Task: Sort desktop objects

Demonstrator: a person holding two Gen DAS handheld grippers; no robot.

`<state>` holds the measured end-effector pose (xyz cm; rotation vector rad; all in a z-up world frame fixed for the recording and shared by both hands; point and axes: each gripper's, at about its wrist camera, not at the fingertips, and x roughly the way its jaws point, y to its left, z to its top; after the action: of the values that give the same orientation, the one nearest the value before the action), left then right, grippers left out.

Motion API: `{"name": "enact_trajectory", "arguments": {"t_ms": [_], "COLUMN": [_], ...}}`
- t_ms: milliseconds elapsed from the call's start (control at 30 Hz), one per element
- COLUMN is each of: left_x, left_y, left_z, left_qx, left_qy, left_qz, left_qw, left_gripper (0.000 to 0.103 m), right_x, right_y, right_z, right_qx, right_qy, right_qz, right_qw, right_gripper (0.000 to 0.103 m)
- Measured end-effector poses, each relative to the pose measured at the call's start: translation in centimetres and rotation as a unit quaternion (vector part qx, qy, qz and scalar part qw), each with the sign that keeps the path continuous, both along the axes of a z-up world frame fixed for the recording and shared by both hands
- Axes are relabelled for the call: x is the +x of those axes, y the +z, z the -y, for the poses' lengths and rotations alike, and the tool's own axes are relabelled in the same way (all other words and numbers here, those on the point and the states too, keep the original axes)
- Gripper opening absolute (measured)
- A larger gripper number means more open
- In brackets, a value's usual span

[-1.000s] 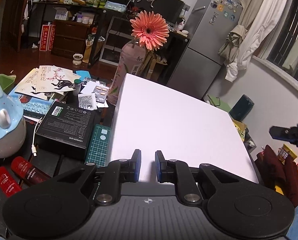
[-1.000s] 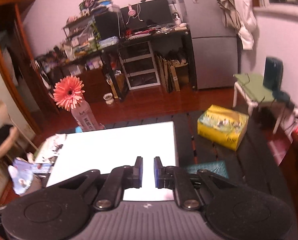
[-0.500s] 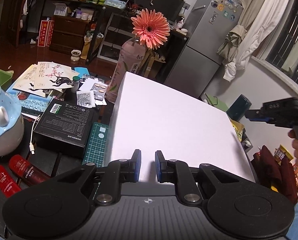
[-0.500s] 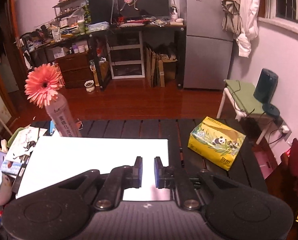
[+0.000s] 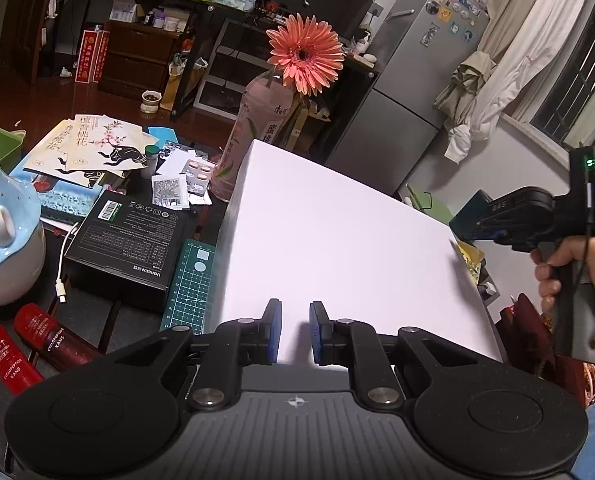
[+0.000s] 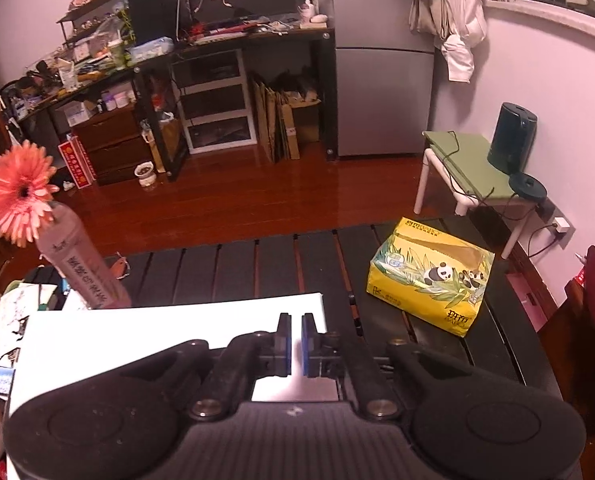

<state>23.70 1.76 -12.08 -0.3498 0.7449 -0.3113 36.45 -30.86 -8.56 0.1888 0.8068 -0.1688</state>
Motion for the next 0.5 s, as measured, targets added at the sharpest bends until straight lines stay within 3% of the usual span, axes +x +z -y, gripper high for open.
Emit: {"name": "enact_trajectory", "arguments": {"t_ms": [500], "left_x": [0.2], "left_y": [0.0], "left_z": [0.0], "left_qx": [-0.001], "left_qy": [-0.004], "left_qz": [0.0], "left_qw": [1.0], "left_gripper": [0.015], "right_x": [1.7], "right_y": [-1.5], "right_z": [0.0], "right_qx": [-0.012], "right_qy": [-0.012], "right_qz": [-0.011], "right_qw": [1.0], "right_gripper": [0.003]}}
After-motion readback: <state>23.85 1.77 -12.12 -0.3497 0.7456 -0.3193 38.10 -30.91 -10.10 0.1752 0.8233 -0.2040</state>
